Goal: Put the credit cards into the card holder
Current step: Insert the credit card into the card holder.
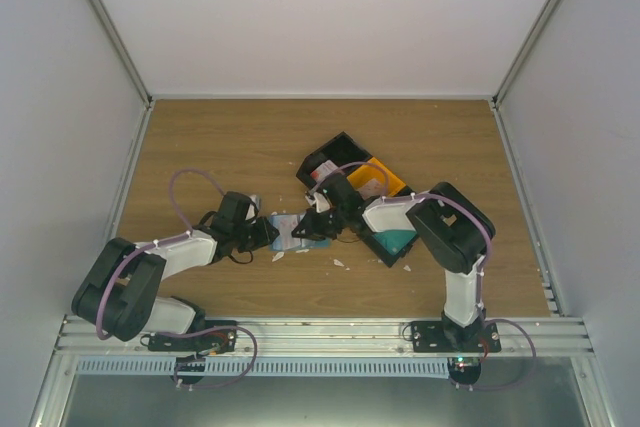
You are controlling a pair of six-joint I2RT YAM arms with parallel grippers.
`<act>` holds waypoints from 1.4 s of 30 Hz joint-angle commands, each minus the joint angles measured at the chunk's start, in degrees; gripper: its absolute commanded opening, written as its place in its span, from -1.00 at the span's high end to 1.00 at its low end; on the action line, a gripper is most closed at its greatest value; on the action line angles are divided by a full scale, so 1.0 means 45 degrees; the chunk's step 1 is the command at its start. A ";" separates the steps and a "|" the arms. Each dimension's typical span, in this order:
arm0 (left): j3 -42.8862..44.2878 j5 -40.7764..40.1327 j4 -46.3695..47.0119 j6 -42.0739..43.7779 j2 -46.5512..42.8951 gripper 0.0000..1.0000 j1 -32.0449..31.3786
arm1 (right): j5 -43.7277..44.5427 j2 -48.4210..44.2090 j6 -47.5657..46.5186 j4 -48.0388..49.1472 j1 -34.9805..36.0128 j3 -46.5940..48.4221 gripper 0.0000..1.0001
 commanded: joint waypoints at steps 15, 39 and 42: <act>-0.0307 0.0360 -0.0755 0.0125 -0.0121 0.56 -0.0085 | 0.2344 -0.0884 0.0237 -0.0680 0.0497 -0.0520 0.22; 0.0430 0.1265 -0.1308 0.0195 -0.1128 0.61 0.0005 | 0.3254 -0.0488 -0.1777 -0.2848 0.0771 0.0492 0.71; 0.0479 0.1303 -0.1342 0.0227 -0.1144 0.60 0.0018 | 0.3411 -0.0554 -0.1846 -0.2899 0.0781 0.0493 0.71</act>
